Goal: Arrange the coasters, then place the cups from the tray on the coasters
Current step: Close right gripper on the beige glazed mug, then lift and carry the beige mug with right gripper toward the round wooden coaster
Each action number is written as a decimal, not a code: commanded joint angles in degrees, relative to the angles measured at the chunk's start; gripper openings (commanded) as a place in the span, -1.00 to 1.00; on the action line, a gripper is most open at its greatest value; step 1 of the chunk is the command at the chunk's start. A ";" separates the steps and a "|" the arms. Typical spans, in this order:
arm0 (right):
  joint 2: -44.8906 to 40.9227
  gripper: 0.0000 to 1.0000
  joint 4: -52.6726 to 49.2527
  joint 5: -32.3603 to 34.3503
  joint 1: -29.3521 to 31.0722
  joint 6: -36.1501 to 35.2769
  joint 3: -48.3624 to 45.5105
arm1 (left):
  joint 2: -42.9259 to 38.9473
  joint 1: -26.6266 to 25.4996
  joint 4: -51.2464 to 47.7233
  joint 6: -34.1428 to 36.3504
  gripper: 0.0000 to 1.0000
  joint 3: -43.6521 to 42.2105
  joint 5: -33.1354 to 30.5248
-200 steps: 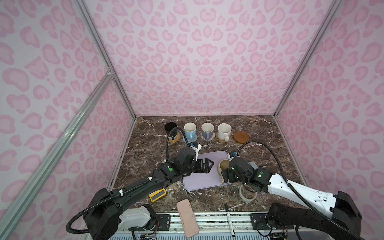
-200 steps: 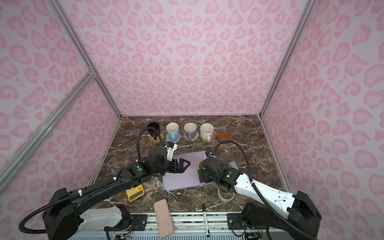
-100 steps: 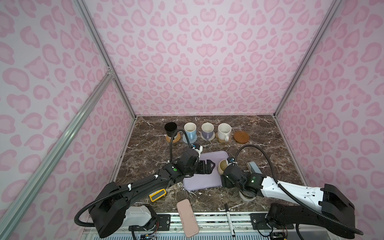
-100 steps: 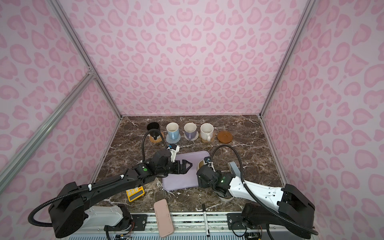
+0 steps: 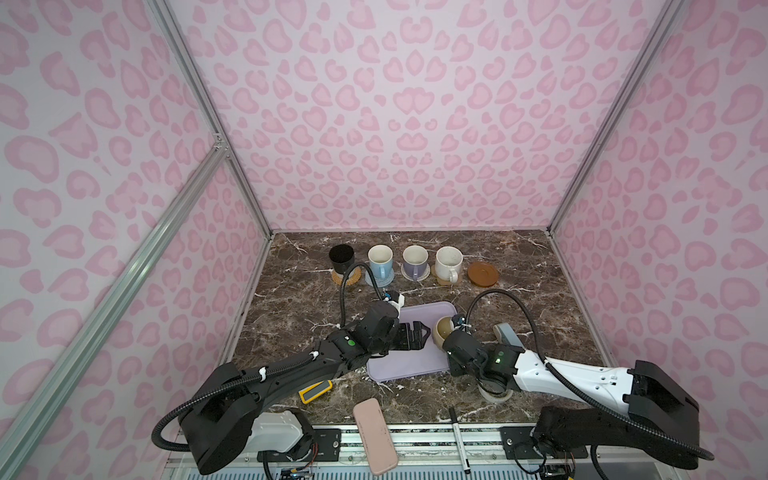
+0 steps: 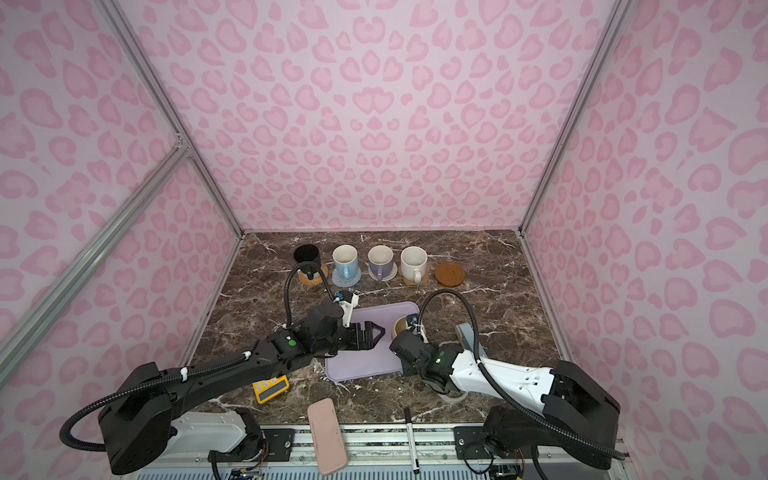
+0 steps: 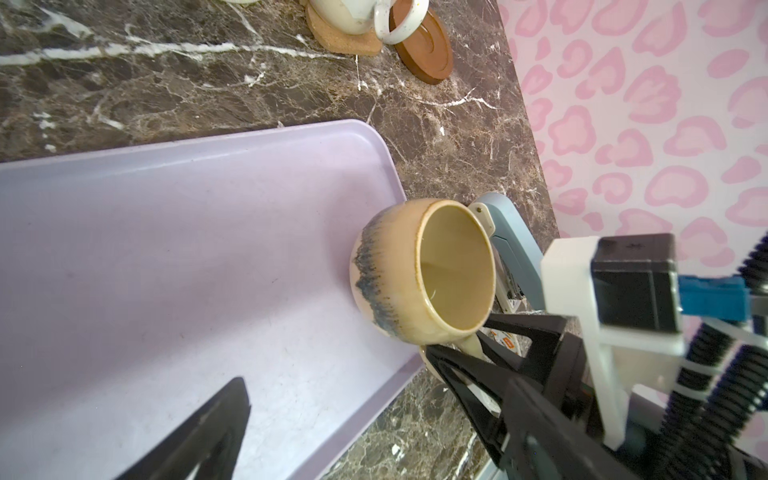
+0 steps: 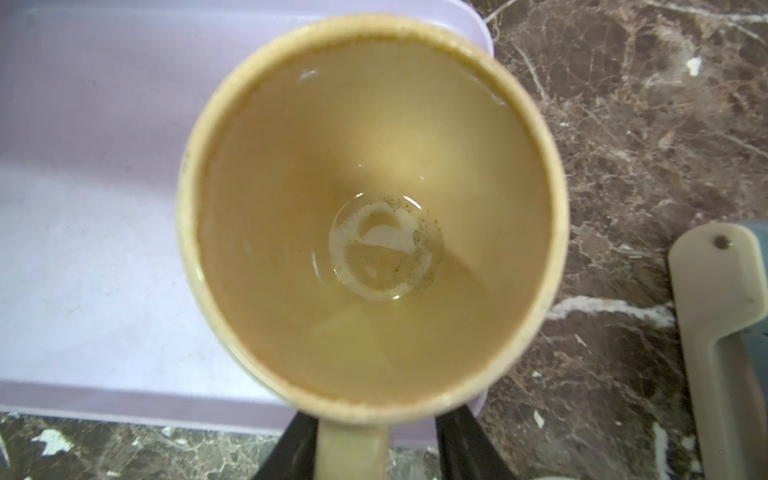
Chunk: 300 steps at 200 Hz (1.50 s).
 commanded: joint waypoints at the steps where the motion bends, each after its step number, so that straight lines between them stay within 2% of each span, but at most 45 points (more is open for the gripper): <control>1: 1.33 -0.28 0.44 1.64 0.02 -0.75 0.63 | -0.43 -0.07 2.14 -0.76 0.95 -0.41 -0.99; 14: 2.51 -0.34 0.11 2.55 0.00 -0.80 1.29 | -0.47 -0.18 2.52 -0.94 0.95 -0.58 -0.95; 44: 3.47 -0.36 1.49 1.74 0.03 -1.35 1.39 | -0.56 -0.23 2.88 -1.06 0.95 -0.85 -1.08; 69: 4.41 -0.29 1.83 1.79 -0.05 -1.47 1.69 | -0.37 -0.33 3.59 -1.53 0.95 -1.33 -1.54; 110: 6.02 -0.43 1.14 1.49 -0.11 -0.65 2.14 | -0.54 -0.36 3.51 -1.54 0.95 -1.54 -1.67; 231: 7.57 -0.49 0.43 2.69 -0.28 -0.32 2.66 | -1.60 -0.40 2.89 -1.53 0.94 -1.79 -2.59; 270: 7.35 -0.65 0.42 3.47 0.05 -0.50 2.86 | -2.18 -0.40 2.35 -1.43 0.94 -1.80 -3.17; 300: 7.12 -0.88 -0.28 4.39 1.02 -0.55 3.68 | -3.00 -0.44 2.26 -2.01 0.94 -2.17 -3.67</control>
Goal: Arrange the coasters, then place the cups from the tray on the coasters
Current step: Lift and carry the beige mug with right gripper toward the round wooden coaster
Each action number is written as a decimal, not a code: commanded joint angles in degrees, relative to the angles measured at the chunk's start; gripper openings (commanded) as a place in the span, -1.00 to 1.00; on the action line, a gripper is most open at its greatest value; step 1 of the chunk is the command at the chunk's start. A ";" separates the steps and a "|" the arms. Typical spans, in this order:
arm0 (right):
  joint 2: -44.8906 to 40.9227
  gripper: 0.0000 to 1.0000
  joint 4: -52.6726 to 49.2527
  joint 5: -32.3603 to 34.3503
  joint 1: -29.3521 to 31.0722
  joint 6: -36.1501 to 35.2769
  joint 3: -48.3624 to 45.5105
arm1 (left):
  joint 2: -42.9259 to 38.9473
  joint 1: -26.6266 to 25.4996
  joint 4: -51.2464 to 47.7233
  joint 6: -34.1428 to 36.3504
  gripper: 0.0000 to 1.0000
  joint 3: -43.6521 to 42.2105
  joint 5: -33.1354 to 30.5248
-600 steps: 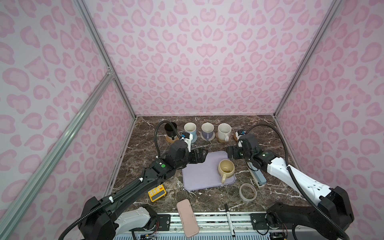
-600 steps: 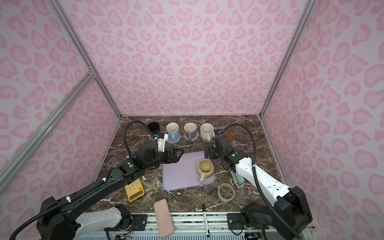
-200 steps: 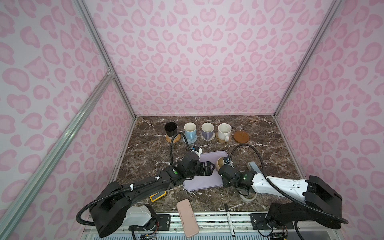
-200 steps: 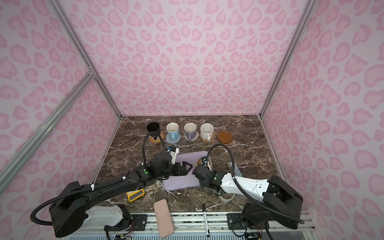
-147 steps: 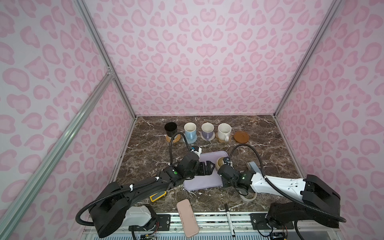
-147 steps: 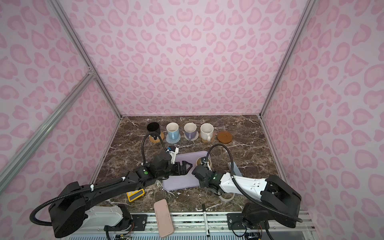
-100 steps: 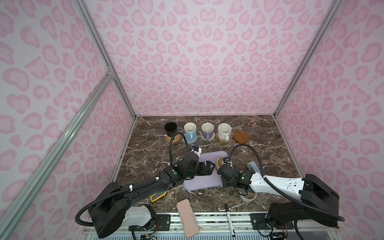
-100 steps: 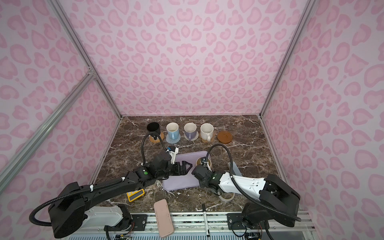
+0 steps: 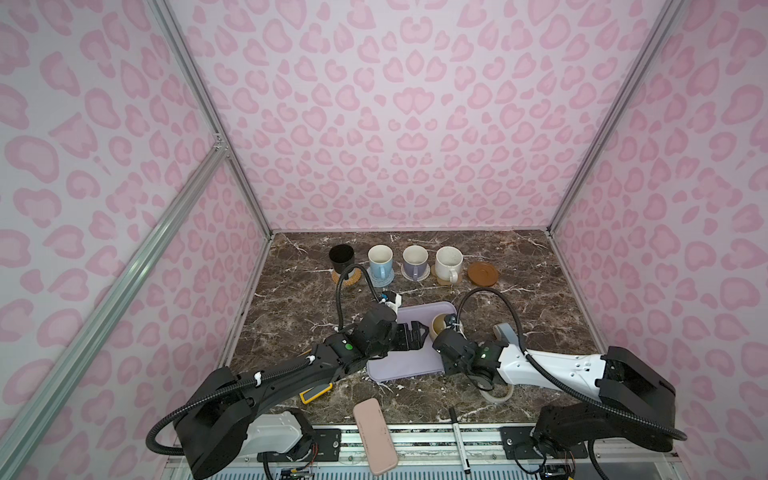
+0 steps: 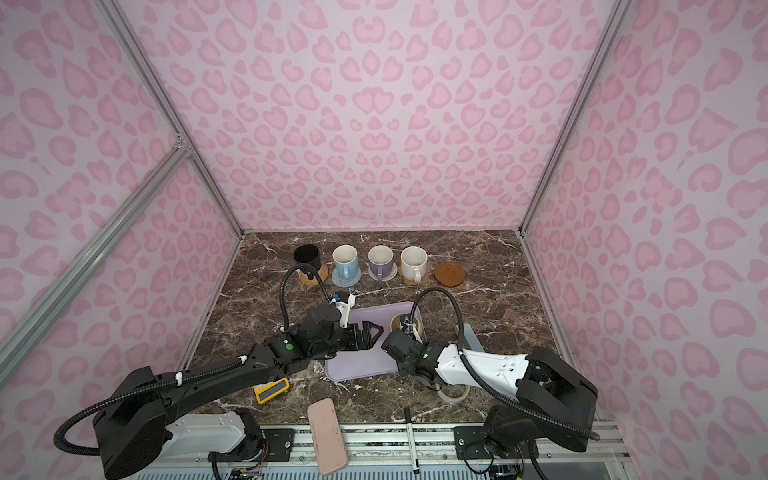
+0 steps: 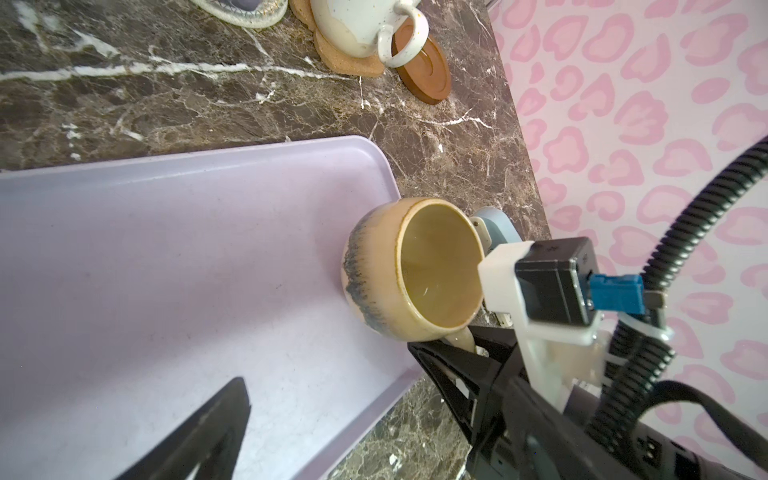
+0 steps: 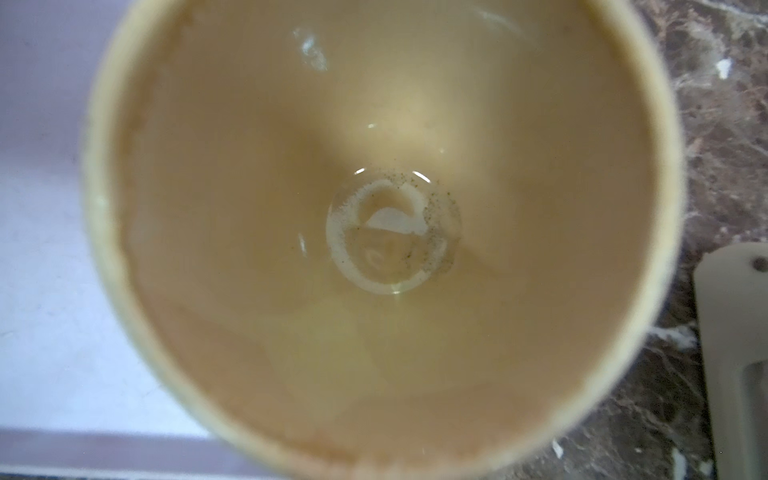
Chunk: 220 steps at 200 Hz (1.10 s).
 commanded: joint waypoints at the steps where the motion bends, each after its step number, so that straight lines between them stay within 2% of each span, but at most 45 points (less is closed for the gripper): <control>1: -0.19 -0.89 -0.76 3.04 0.59 0.28 0.66 | -0.78 0.04 0.33 -0.63 0.94 -0.44 -0.94; 15: -0.60 -1.00 -0.95 3.22 0.73 0.19 0.74 | -1.46 0.06 0.45 -1.00 0.94 -0.78 -1.13; 120: -8.12 -1.00 -2.03 5.05 0.44 -3.14 2.22 | -5.18 0.06 1.04 -1.08 0.94 -0.96 -1.21; 174: -9.45 -1.00 -2.35 5.28 -3.01 -7.04 7.77 | -7.66 0.06 0.61 0.09 0.94 2.46 -3.17; 220: -10.68 -1.00 -2.74 4.29 -9.00 -10.75 12.04 | -6.55 0.06 -0.95 2.92 0.94 8.20 -3.41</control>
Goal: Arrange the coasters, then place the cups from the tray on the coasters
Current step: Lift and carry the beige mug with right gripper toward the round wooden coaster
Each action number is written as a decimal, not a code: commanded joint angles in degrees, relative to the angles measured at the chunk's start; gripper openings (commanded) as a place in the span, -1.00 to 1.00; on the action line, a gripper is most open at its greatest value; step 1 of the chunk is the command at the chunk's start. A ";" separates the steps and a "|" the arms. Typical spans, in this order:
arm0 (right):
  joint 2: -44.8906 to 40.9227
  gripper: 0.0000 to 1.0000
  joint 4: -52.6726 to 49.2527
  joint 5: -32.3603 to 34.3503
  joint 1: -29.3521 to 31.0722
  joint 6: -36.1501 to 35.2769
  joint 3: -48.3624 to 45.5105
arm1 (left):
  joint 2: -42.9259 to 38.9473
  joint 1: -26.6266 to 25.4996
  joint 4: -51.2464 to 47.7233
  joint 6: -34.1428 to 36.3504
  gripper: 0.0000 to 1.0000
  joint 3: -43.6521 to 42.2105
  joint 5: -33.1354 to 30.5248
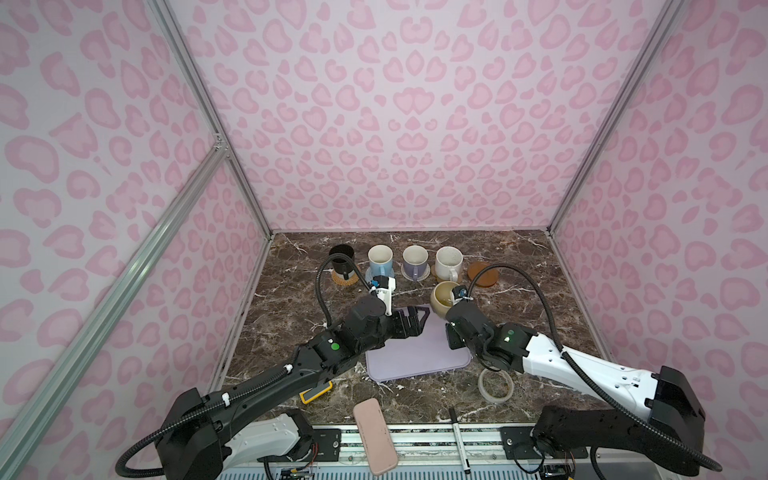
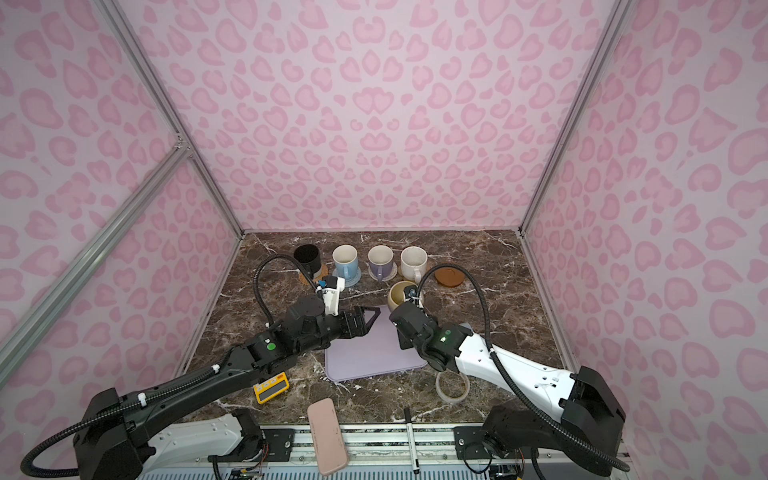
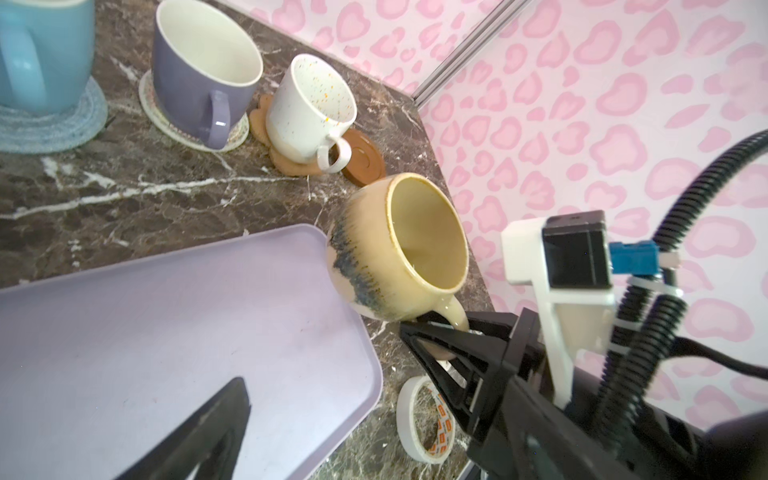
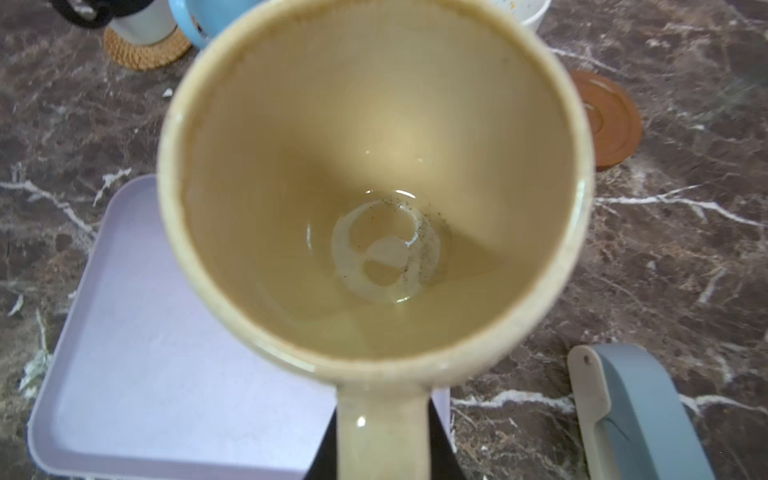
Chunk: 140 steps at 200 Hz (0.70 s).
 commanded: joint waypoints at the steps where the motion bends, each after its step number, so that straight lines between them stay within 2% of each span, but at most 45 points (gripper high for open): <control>1: -1.25 -1.00 2.71 2.14 -2.61 -2.99 1.23 | 0.90 0.01 -0.40 2.40 0.94 2.72 -0.28; 19: -2.29 -1.00 4.75 2.10 -5.42 -3.73 0.94 | 2.92 0.02 -1.90 4.70 0.94 6.00 1.05; 48: -2.60 -1.00 5.54 -0.26 -11.22 -5.05 1.34 | 5.46 0.06 -4.99 6.80 0.94 10.25 -0.83; 69: -2.58 -1.00 7.78 -3.89 -16.64 -6.19 0.72 | 8.08 0.06 -6.51 8.08 0.94 13.52 -0.83; 101: 0.19 -1.00 9.48 -8.00 -24.11 -7.86 1.14 | 14.17 0.06 -9.85 12.72 0.99 20.69 4.72; 140: 5.20 -1.00 13.53 -13.75 -32.50 -9.10 1.76 | 21.19 0.32 -13.36 13.51 0.94 28.08 1.20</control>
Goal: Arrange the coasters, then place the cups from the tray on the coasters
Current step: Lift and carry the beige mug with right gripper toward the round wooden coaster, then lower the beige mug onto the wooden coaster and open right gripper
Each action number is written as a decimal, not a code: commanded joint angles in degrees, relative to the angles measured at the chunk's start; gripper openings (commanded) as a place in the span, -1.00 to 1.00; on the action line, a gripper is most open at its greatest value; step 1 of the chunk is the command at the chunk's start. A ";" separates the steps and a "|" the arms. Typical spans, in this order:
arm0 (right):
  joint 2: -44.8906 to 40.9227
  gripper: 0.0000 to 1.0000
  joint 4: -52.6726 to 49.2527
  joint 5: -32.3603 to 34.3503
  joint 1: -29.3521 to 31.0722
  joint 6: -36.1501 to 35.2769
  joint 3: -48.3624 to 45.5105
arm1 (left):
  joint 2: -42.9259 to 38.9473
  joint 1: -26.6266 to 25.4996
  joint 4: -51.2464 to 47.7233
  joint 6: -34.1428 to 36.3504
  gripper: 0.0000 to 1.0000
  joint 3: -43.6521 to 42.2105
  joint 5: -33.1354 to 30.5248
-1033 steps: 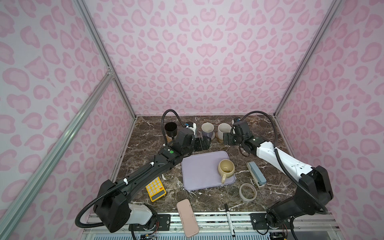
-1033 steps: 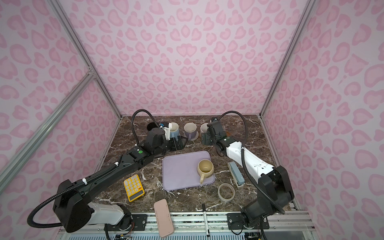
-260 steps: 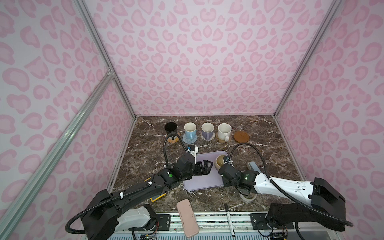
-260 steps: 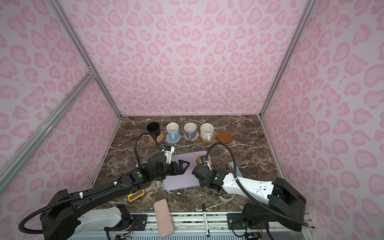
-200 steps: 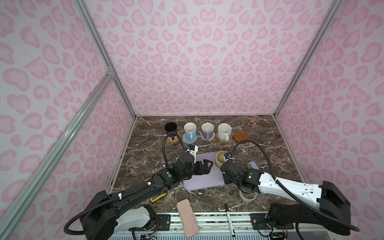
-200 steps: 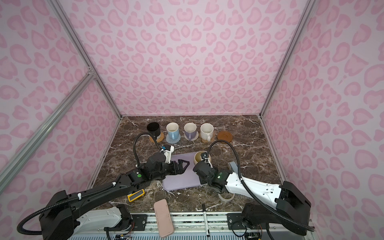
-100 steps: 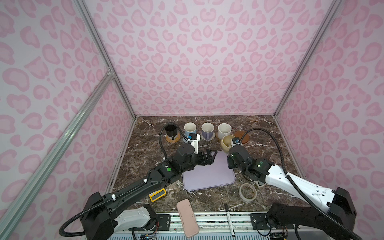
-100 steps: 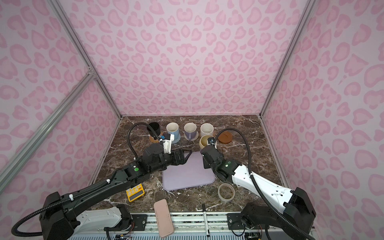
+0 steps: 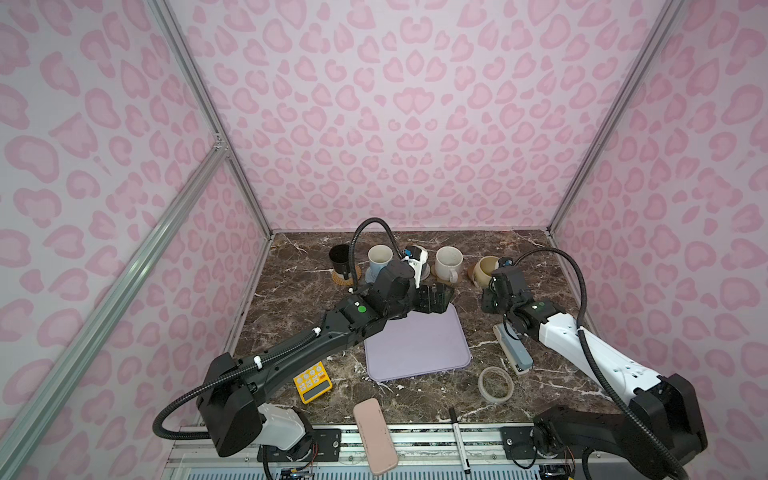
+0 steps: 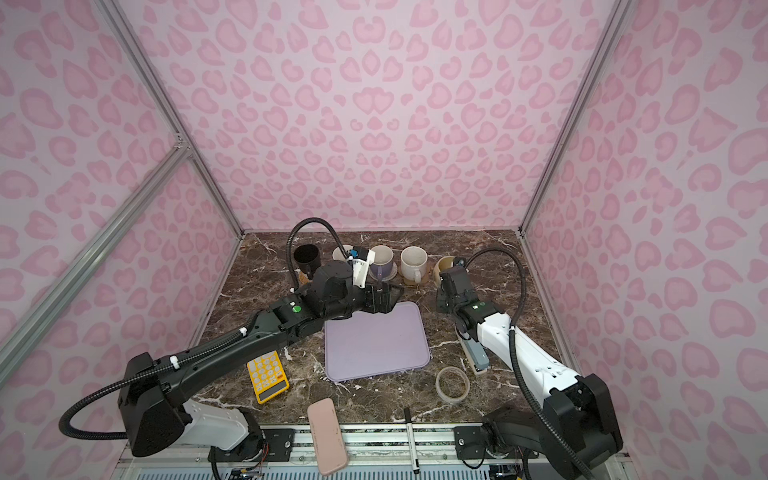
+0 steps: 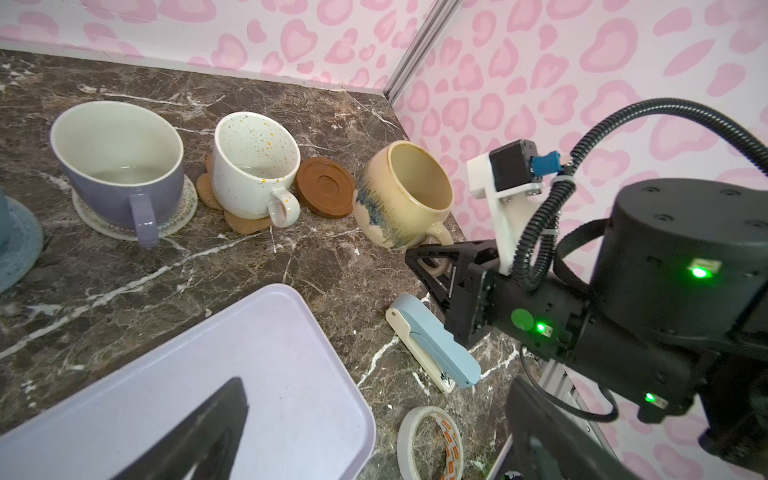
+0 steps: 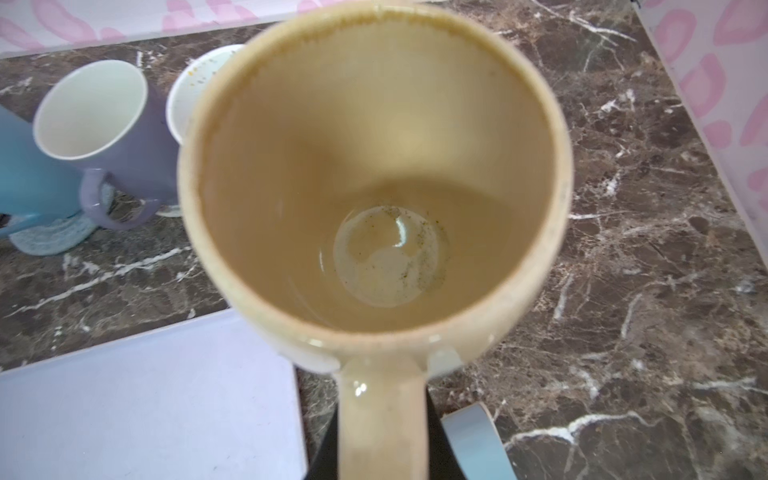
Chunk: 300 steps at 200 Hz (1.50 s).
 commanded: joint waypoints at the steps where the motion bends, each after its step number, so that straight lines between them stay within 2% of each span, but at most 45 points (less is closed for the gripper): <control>1: 2.50 -1.00 7.41 -4.06 -3.70 -1.70 1.13 | 3.49 0.36 -2.95 1.86 0.94 3.76 -1.74; 52: 12.69 -1.00 9.46 -9.06 -9.26 -4.61 6.56 | 12.95 1.15 -2.46 1.18 0.94 12.53 -2.88; 114: 23.00 -1.00 11.39 -9.98 -10.77 -7.45 11.56 | 20.03 2.38 -1.14 -0.73 0.94 17.49 -3.66; 155: 25.43 -1.00 10.66 -8.92 -10.78 -7.42 12.93 | 23.22 3.16 0.85 -1.99 0.94 17.35 -2.79; 174: 24.72 -1.00 11.74 -10.47 -10.47 -7.43 12.76 | 23.48 3.53 1.43 -2.53 0.94 16.79 -2.09; 196: 24.41 -1.00 13.06 -8.10 -9.35 -8.36 13.26 | 23.75 3.56 1.72 -3.04 0.94 16.68 -1.43; 224: 28.32 -1.00 9.18 -6.79 -9.28 -8.31 16.76 | 24.03 3.53 1.90 -3.42 0.94 16.38 -0.59; 300: 29.46 -1.00 6.92 -6.45 -9.11 -7.55 14.00 | 24.11 3.73 2.91 -3.88 0.94 14.93 0.05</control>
